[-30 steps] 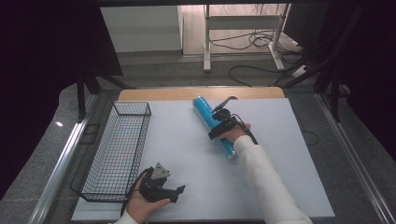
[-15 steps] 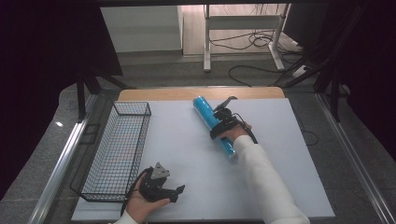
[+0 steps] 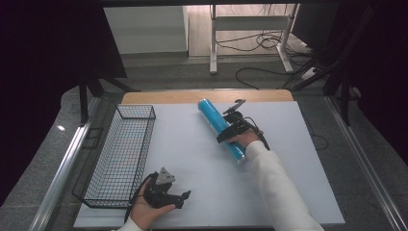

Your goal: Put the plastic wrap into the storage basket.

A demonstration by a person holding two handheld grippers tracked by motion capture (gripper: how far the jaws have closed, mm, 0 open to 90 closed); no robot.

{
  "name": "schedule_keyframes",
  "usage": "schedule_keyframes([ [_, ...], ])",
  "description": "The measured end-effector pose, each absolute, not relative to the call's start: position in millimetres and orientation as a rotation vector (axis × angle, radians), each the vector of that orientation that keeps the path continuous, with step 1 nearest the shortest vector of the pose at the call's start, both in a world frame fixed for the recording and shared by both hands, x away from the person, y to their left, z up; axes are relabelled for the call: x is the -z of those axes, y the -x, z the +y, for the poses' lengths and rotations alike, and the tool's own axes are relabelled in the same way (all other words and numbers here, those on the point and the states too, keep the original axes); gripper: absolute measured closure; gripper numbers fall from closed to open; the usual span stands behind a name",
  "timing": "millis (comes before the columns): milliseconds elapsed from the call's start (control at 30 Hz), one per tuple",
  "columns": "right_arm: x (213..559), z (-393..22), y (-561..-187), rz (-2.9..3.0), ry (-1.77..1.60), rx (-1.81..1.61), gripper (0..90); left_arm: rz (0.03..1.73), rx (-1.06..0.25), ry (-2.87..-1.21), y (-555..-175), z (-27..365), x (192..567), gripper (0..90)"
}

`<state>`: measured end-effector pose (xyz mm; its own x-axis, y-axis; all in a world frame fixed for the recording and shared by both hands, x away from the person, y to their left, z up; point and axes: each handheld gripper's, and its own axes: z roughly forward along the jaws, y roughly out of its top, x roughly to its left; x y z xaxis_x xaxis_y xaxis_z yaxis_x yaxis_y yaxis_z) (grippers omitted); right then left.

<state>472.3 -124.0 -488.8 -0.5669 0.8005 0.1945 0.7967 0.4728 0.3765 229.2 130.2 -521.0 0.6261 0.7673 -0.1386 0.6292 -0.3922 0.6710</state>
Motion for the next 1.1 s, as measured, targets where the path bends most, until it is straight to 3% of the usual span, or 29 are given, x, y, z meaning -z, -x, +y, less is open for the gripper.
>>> schedule_keyframes([
  [667,443,-162,-400,2.65,-1.368,-1.119,31.9,1.116,-0.234,-2.09,-230,132,518,17.5],
  [1100,440,-191,-346,2.621,-1.347,-1.282,31.9,1.135,-0.19,-2.009,-231,134,512,13.4],
])
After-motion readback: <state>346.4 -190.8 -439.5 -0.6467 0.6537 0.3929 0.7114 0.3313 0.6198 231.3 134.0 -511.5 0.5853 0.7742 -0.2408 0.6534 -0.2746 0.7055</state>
